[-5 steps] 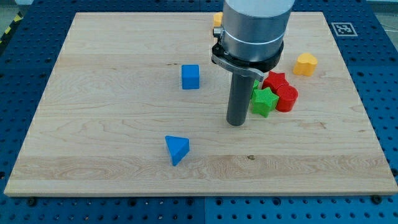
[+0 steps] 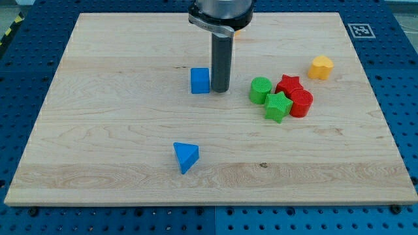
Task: Move the blue cube diagonally to the top left of the blue triangle
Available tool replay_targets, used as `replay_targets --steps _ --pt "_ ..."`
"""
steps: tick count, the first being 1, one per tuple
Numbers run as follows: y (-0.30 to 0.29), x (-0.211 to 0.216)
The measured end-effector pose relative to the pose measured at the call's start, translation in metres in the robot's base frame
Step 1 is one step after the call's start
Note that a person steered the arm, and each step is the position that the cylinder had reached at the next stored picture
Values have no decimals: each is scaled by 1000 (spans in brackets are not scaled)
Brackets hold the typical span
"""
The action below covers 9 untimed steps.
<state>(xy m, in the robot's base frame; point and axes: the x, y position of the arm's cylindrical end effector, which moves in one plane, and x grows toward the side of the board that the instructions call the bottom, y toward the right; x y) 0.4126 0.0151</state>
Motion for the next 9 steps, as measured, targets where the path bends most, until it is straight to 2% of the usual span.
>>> replay_targets --steps 2,4,6,9 --pt "-68 -12" --pt "-68 -12" --pt "-68 19" --pt "-68 20"
